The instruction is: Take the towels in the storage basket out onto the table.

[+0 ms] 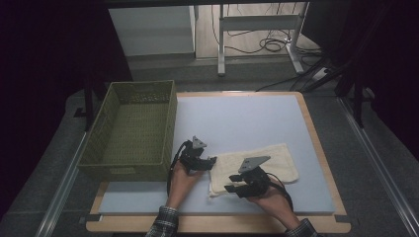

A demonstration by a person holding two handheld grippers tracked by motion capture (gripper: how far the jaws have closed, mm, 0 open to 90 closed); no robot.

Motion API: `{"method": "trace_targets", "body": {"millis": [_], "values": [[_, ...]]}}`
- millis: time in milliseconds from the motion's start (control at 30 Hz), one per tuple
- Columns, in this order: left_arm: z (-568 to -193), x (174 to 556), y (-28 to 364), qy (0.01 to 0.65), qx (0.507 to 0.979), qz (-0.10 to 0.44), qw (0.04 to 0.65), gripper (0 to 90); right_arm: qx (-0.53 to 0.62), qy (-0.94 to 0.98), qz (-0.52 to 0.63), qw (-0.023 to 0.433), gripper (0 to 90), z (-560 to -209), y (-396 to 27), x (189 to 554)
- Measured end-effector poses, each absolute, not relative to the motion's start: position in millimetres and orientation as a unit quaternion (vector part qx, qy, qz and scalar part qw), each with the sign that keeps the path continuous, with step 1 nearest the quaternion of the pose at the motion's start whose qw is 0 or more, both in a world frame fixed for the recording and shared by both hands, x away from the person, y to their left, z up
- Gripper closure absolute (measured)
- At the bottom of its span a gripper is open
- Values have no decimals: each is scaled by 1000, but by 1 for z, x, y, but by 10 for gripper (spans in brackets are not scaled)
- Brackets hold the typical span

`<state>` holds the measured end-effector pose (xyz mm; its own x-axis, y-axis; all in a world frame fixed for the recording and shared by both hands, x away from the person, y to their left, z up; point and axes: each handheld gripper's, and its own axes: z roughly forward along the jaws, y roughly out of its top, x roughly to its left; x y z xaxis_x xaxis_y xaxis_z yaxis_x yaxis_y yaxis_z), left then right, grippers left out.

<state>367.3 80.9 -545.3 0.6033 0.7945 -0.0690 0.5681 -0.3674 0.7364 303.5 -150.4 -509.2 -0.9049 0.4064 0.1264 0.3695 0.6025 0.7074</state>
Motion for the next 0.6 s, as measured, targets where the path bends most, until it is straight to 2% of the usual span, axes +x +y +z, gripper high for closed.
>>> {"method": "trace_targets", "body": {"millis": [333,500,600], "values": [[-545,368,81,419,813,151,376,286,186,904,384,5,553,-519,-113,292],[-546,368,81,419,812,151,377,286,172,915,362,31,534,-528,-101,287],[-546,368,81,419,812,151,376,286,165,918,354,71,649,-529,-99,280]]}}
